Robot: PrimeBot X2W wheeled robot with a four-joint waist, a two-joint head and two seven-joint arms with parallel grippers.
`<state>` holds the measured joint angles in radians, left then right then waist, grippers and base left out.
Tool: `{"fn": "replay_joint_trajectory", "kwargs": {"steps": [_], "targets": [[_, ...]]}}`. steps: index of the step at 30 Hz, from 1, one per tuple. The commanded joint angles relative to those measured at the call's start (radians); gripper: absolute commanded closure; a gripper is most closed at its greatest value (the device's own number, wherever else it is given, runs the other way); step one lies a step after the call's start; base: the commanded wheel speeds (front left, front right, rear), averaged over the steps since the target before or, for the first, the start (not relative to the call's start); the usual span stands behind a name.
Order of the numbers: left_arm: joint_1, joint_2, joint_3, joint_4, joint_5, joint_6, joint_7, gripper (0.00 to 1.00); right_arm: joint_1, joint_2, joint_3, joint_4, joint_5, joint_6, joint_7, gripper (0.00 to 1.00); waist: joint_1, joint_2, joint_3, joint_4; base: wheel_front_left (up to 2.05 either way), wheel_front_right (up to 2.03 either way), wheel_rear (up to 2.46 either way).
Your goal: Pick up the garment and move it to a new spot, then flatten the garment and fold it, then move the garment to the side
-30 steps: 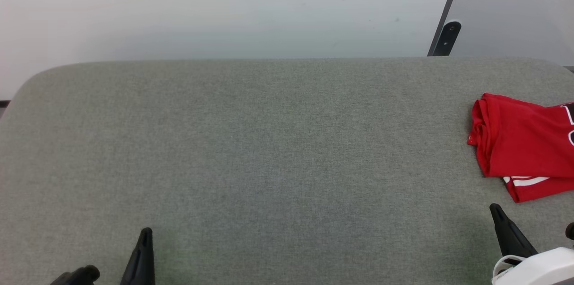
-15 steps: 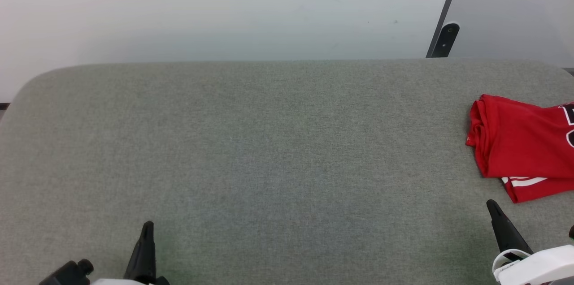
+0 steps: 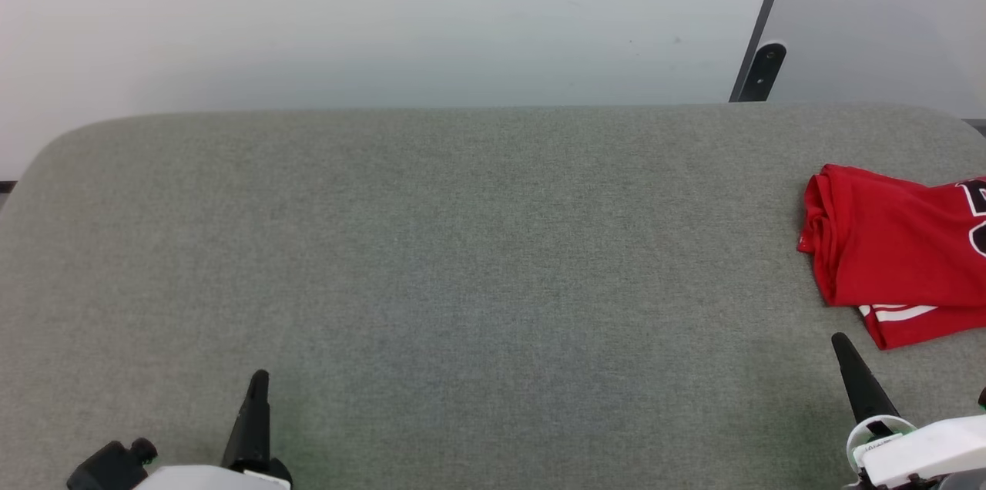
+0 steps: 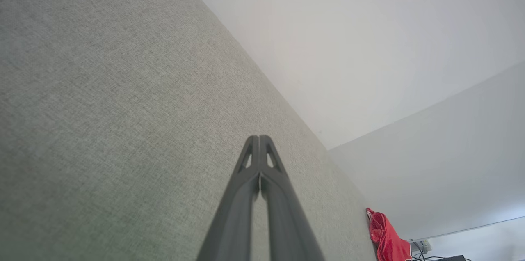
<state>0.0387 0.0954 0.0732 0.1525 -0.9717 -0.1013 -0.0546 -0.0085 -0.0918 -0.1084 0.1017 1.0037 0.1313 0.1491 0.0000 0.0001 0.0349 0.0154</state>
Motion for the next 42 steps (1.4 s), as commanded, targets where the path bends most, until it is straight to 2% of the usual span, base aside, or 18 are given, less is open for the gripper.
{"fn": "replay_joint_trajectory", "kwargs": {"steps": [1, 24, 42], "targets": [[-0.023, 0.001, 0.006, -0.005, -0.028, -0.007, 0.004, 1.00, -0.019, -0.001, -0.004, -0.004, 0.030, 0.000, -0.007, 1.00, 0.0000, -0.0001, -0.001, 0.000, 0.00, 0.00, 0.00], [-0.072, -0.016, 0.020, 0.032, -0.259, -0.017, 0.067, 1.00, -0.055, 0.015, -0.005, 0.051, 0.246, 0.000, -0.018, 1.00, 0.0000, -0.0001, -0.010, -0.005, 0.00, 0.00, 0.00], [-0.103, -0.027, 0.029, 0.055, -0.400, -0.023, 0.107, 1.00, -0.073, 0.026, -0.006, 0.086, 0.382, -0.001, -0.025, 1.00, 0.0000, -0.0001, -0.017, -0.008, 0.00, 0.00, 0.00]]}}
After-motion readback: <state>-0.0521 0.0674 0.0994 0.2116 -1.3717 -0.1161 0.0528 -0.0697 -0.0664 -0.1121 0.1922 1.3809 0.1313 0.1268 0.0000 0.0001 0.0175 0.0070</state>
